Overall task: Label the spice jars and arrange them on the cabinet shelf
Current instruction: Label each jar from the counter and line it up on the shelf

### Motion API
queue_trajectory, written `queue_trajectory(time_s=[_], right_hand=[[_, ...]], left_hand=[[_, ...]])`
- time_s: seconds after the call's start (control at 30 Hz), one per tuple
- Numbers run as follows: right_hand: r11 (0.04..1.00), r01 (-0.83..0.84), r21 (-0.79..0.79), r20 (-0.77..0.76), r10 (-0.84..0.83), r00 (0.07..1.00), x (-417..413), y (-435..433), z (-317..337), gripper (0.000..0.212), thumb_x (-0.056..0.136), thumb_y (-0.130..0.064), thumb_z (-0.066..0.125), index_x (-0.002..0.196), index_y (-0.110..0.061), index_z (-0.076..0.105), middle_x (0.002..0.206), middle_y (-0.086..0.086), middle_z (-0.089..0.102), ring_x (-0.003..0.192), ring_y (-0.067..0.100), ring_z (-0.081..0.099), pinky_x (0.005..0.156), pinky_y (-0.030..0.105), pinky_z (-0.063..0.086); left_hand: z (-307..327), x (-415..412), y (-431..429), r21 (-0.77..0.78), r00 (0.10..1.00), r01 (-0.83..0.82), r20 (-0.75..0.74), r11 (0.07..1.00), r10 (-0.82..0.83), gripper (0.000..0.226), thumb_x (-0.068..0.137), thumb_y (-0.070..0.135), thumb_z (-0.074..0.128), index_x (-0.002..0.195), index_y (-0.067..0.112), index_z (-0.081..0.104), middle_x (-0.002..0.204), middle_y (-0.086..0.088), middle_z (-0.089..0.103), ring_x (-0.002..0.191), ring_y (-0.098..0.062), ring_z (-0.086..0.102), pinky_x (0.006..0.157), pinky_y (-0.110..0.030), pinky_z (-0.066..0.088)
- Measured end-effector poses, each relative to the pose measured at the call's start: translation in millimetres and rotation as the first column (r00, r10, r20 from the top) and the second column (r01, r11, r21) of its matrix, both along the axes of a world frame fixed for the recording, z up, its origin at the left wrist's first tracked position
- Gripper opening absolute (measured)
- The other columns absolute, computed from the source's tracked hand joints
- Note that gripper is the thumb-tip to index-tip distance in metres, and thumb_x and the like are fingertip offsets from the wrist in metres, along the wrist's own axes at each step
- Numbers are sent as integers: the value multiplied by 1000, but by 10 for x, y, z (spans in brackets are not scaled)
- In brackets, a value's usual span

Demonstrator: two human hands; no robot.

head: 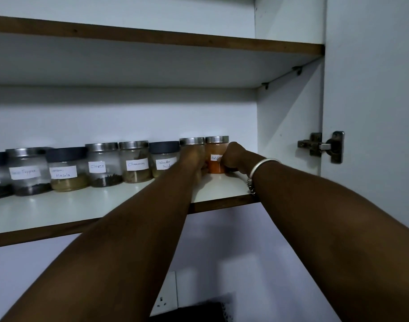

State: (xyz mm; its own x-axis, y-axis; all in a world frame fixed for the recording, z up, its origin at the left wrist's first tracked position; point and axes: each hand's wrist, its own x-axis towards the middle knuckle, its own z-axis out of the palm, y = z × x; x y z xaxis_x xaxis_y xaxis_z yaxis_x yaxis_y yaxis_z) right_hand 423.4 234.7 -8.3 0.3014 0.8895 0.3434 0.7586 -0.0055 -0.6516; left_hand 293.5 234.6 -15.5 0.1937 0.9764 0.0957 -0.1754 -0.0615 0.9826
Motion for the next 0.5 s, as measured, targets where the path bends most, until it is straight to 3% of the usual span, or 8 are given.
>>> queue_trajectory(time_s=[0.13,0.17,0.23,0.3,0.4,0.43,0.5], right_hand=[[1000,-1,10,-69,1,998,9,11,-36,43,96,-7,68,135,5,56,133,26,63,122,41,63,103,48,55],[1000,1,13,-97,1,995,14,8,-39,40,95,-8,69,132,4,58,129,25,64,118,40,65,98,49,58],[1000,6,9,-176,-5,984,-11,-19,-75,24,95,-8,70,115,1,61,115,22,66,99,37,68,74,42,61],[1000,27,10,-253,-24,967,-40,-88,-66,14,94,-6,70,90,-5,56,99,18,62,82,29,62,58,33,51],[983,114,145,-369,-54,928,-102,-291,31,13,93,2,63,89,-6,54,105,20,62,90,28,59,77,37,56],[970,142,199,-428,-44,903,-113,-387,86,10,93,4,61,95,-3,56,112,23,63,95,29,61,87,41,59],[958,64,278,-511,91,855,-334,-669,167,26,92,7,59,117,-2,59,125,23,63,107,33,66,98,48,59]], left_hand=[[-1,-9,-7,-9,1000,9,7,1000,-9,26,101,9,39,117,7,60,55,-4,64,52,-20,64,53,-31,53],[19,0,-8,-7,1000,5,8,1000,-5,25,101,9,41,114,9,62,54,-3,63,53,-20,63,53,-31,51],[3,-20,-27,-24,1000,12,-5,1000,-12,22,101,10,42,102,17,63,61,-4,61,58,-19,58,57,-32,48],[0,-60,-52,-12,1000,9,-14,1000,-9,18,101,9,43,94,14,58,67,-4,59,57,-17,55,60,-33,49],[41,-167,-137,15,1000,21,23,1000,-22,19,103,9,42,104,10,61,71,-4,60,59,-16,57,78,-39,60],[86,-205,-252,37,999,33,24,999,-34,19,105,11,44,105,10,62,74,-3,61,62,-15,58,79,-37,60],[162,-453,-529,74,998,37,48,997,-40,19,106,14,48,111,11,66,87,-4,69,72,-14,64,70,-31,58]])
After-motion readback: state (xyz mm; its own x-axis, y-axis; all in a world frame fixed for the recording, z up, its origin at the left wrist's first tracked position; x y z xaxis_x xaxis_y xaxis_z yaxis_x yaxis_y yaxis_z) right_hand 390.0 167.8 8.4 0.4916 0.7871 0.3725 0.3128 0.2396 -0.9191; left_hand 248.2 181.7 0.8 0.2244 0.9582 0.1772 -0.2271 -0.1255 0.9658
